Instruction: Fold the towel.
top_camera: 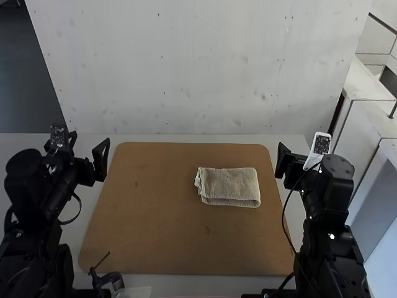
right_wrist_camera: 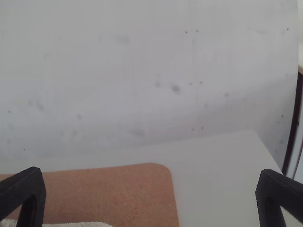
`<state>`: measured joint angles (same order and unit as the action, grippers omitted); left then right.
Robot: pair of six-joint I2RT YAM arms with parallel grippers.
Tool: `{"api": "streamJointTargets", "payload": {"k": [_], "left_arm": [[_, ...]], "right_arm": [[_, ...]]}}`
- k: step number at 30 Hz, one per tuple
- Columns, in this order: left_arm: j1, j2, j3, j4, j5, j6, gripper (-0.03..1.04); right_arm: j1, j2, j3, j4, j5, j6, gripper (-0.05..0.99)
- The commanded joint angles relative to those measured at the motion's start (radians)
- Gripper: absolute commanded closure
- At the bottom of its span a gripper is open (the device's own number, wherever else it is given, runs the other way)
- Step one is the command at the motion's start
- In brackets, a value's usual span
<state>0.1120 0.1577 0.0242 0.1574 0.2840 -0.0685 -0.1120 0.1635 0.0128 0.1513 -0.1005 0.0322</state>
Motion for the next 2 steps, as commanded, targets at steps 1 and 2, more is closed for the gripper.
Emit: {"api": "streamJointTargets", "payload": {"k": [1, 2], "left_arm": [[0.006, -0.003, -0.026, 0.007, -0.011, -0.004, 0.02], [0.006, -0.003, -0.026, 0.007, -0.011, -0.004, 0.02]], "right_arm": [[0.009, 0.011, -0.014, 0.008, -0.007, -0.008, -0.03], [0.008, 0.011, -0.014, 0.007, -0.007, -0.008, -0.03]]}}
